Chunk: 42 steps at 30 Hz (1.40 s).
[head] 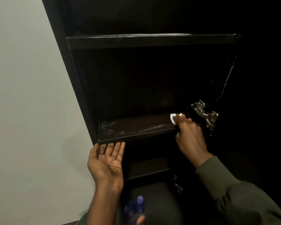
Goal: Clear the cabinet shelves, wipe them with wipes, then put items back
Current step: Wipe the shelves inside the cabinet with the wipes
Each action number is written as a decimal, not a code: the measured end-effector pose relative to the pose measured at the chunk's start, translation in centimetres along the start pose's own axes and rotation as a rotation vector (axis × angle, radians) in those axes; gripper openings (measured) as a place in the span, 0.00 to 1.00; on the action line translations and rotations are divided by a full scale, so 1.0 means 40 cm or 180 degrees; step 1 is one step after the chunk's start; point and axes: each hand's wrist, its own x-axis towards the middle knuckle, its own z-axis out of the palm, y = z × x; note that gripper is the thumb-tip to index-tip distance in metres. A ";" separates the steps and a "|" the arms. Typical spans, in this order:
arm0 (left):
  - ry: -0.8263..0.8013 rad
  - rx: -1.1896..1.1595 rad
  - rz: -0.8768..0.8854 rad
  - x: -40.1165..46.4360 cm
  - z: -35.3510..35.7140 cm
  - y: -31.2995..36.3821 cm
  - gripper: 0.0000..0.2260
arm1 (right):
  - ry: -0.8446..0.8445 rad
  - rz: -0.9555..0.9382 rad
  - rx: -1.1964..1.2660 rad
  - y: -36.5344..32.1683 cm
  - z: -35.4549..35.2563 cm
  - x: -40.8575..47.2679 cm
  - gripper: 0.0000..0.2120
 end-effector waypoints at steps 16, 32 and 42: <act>-0.0047 0.0038 -0.0009 -0.018 0.008 0.007 0.26 | 0.0466 -0.0208 0.1224 -0.150 0.001 0.038 0.29; 0.0047 0.0134 0.0115 -0.025 0.024 0.001 0.23 | -0.0774 -0.0980 0.1671 -0.379 0.091 0.026 0.23; 0.0125 0.0024 0.0077 -0.016 0.015 -0.002 0.27 | 0.0366 -0.0869 0.1670 -0.354 0.088 0.109 0.20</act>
